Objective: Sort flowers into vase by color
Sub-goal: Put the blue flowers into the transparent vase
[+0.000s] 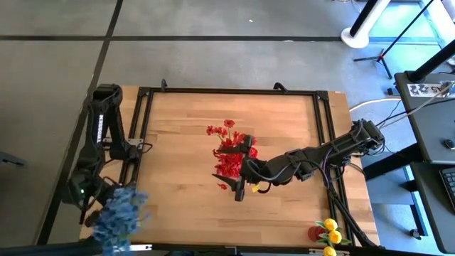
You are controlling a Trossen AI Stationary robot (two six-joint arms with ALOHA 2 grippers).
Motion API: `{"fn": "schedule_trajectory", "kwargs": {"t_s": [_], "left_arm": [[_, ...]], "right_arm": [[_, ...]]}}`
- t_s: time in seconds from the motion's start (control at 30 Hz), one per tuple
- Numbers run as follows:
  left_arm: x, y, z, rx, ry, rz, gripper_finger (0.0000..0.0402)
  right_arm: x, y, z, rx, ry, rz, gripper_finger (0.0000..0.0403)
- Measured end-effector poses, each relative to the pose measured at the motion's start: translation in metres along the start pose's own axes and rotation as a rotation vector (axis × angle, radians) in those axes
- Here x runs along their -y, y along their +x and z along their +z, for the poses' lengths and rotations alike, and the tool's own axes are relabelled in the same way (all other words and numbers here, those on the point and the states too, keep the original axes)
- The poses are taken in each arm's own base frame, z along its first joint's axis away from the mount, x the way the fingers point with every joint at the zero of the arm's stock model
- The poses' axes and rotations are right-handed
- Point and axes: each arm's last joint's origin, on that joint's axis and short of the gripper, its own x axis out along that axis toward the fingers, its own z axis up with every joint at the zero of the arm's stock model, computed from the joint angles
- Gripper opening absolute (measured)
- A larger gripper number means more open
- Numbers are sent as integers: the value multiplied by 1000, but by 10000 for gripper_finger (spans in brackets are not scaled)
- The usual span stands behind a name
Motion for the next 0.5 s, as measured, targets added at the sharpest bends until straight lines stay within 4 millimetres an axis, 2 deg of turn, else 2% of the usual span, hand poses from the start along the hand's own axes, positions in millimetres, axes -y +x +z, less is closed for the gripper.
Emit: {"fn": "schedule_trajectory", "kwargs": {"t_s": [0.37, 0.5], "left_arm": [[-29, -29, 30, -28, -28, -84, 127], [-30, -33, 35, -98, -106, -164, 127]], "right_arm": [[-1, 0, -3, -25, 3, 20, 325], [-1, 0, -3, -25, 3, 24, 325]]}}
